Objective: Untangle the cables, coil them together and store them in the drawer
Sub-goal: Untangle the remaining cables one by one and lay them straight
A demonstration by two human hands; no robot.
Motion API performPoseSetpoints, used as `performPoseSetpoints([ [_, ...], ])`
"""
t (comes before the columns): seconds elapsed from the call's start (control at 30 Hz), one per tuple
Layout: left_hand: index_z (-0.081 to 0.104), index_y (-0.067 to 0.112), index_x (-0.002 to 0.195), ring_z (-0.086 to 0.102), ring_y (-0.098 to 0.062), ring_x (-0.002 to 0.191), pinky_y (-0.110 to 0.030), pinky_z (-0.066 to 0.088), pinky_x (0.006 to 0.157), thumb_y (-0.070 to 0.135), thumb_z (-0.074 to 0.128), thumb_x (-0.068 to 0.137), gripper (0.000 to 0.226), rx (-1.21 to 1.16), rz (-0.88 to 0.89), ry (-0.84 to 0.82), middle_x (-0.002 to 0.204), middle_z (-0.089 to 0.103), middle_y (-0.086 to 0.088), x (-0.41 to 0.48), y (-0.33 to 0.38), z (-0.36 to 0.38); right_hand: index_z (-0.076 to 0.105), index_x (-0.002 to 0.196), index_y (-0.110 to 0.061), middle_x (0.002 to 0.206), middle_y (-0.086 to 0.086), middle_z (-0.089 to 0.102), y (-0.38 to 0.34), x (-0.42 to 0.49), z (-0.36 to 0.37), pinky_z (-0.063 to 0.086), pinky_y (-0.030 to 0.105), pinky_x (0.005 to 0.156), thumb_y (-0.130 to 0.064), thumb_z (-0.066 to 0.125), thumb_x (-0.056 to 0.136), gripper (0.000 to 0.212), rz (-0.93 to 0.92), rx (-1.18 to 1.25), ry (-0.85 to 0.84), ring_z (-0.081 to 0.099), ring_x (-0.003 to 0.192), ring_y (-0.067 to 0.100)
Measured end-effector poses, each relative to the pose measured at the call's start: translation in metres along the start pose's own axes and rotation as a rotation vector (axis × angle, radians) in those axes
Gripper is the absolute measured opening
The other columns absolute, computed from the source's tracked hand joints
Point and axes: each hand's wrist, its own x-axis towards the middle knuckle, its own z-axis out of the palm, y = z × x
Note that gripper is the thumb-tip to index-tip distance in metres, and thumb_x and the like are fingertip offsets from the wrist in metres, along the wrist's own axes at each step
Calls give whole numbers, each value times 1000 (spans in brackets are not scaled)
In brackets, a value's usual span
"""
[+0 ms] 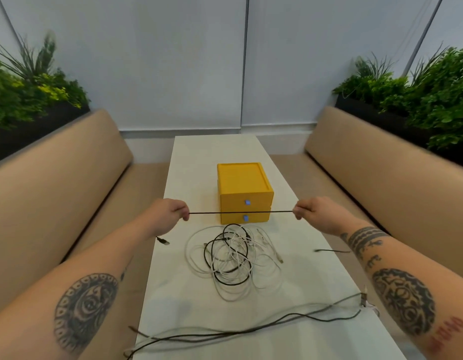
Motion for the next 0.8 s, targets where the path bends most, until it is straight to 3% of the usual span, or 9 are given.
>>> performPoseSetpoints([
  [0.13,68,27,78,51,-16,68,-27,40,60,21,49,98,28,1,-82,-65,70,57,4,-16,-16,14,63,83,-33,88,-13,64,17,-11,16,38,30,66,-49,41,100,32,56,-78,-62,57,82,11],
  [0.23,66,25,89,54,-11,67,-25,39,57,22,48,98,21,39,-125,-138,70,59,6,-28,-21,28,61,80,-32,80,-12,59,22,-25,37,35,27,60,-48,40,102,34,85,-90,-125,53,75,7],
  [0.4,65,21,84,55,-18,69,-29,52,55,20,47,95,21,33,-275,-226,68,62,1,-56,-62,41,62,79,-28,83,-10,63,47,-54,76,43,31,71,-47,40,102,36,156,-96,-215,59,82,14],
  [0.53,60,15,86,48,-10,57,-19,40,38,18,45,99,20,68,-322,-299,63,62,5,-83,-85,57,62,82,-26,84,-9,62,66,-76,98,42,27,67,-46,40,102,36,211,-114,-272,57,78,10],
  [0.67,62,15,86,52,-16,65,-26,46,48,18,45,98,21,-34,-354,-318,63,66,5,-93,-102,80,62,83,-26,85,-11,62,78,-85,116,48,34,83,-45,38,102,35,243,-135,-314,57,84,11],
  [0.8,62,19,81,53,-12,64,-31,48,63,17,47,97,22,-43,-294,-291,71,71,7,-100,-106,93,58,93,-30,87,-10,61,86,-88,128,46,32,75,-34,39,102,21,250,-185,-341,58,83,15],
])
